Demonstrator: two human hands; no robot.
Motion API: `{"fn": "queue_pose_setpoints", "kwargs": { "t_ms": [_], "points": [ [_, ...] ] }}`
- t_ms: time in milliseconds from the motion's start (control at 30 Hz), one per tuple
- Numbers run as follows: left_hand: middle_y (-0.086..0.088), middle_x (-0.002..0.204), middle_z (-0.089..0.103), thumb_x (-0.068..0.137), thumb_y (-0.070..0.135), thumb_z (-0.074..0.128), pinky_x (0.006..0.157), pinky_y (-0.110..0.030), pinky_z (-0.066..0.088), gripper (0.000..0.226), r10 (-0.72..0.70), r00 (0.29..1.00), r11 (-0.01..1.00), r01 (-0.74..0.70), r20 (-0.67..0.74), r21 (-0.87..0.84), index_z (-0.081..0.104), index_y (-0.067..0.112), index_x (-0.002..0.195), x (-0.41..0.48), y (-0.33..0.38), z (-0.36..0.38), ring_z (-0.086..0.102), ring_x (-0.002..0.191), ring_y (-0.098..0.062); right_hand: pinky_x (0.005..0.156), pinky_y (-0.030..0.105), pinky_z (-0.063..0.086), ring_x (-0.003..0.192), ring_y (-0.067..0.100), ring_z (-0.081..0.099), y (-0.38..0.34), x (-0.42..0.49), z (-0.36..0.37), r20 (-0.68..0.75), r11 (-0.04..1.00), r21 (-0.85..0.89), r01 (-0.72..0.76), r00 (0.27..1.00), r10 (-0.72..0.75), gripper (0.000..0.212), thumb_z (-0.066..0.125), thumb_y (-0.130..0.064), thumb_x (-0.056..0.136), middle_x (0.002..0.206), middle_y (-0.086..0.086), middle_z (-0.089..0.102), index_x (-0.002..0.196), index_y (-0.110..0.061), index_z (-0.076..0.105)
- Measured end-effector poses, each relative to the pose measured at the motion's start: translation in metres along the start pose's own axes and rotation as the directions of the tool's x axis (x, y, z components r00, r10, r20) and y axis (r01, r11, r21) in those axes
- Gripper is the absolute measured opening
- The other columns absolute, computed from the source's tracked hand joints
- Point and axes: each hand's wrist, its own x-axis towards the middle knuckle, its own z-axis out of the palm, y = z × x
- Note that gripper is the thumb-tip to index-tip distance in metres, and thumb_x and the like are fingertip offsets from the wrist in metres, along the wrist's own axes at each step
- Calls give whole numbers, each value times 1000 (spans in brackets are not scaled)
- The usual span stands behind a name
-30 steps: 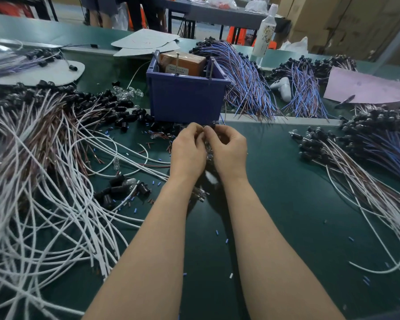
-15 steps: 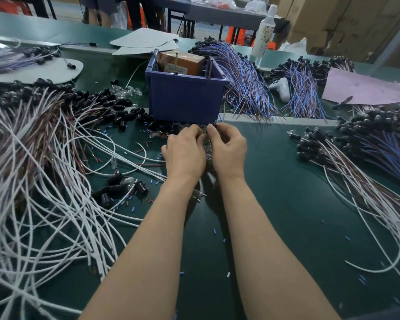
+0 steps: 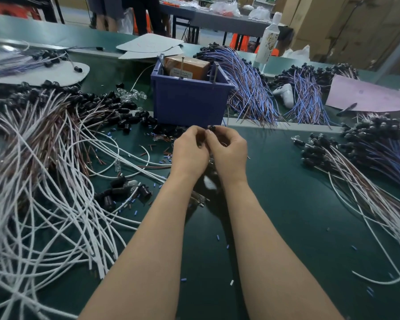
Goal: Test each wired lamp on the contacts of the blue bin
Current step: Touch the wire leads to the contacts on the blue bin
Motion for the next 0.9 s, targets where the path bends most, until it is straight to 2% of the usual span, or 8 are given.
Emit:
{"fn": "queue_pose_setpoints", "kwargs": {
  "t_ms": [67,167,300,367,600,700,800,900],
  "points": [
    [5,87,58,90,8,54,60,2,32,17,-17,999,1000,16,32,22,64,9,105,2,0,-1,52,80,-12,88,37,52,91,22,65,0,0,0,1,1000,-20,10,1000,-10,10,67,-8,84,100,14,68,94,-10,67],
    [4,91,61,91,11,54,65,-8,33,18,-23,997,997,17,80,70,63,10,107,3,0,-4,53,83,-14,88,35,52,90,21,65,-1,-1,0,-15,999,-21,25,1000,-25,8,67,-8,84,100,13,68,91,-12,67],
    [-3,109,69,93,15,53,93,-34,46,21,-43,989,993,27,138,115,64,12,111,1,2,-5,61,104,-23,85,35,53,89,22,65,-2,0,-3,-41,1000,22,2,999,-1,8,66,-9,85,99,14,68,86,-17,66],
    [-5,110,69,93,14,53,96,-41,45,22,-32,991,991,14,130,134,64,12,111,0,3,-4,60,108,-26,85,36,54,90,24,65,-2,0,-3,-39,999,34,-14,999,16,8,67,-10,85,98,13,69,86,-18,66],
    [-7,108,69,93,16,53,97,-45,43,20,-35,991,984,12,127,177,65,13,109,-1,4,-4,58,107,-30,84,34,54,85,21,64,-2,0,-4,-28,1000,7,-5,1000,5,10,66,-10,86,96,13,69,83,-20,64],
    [-6,108,68,94,21,53,98,-44,42,19,-55,989,970,19,141,243,64,15,108,0,3,-6,57,108,-30,84,34,53,88,23,64,-3,-1,-5,-35,1000,-20,11,999,-11,2,66,-12,86,98,14,68,88,-13,67],
    [-3,108,67,94,24,52,98,-43,40,18,-74,986,952,27,146,305,63,19,108,1,3,-8,56,108,-28,85,33,52,90,22,64,-4,-1,-5,-50,999,-38,14,999,-16,14,66,-13,87,101,14,67,96,-3,69],
    [-2,110,67,95,27,50,97,-41,38,19,-79,986,931,21,145,364,62,21,109,1,4,-9,54,111,-27,85,28,51,87,18,61,-4,-1,-5,-64,999,-43,28,997,-31,14,66,-11,87,101,14,67,96,0,69]
  ]
}}
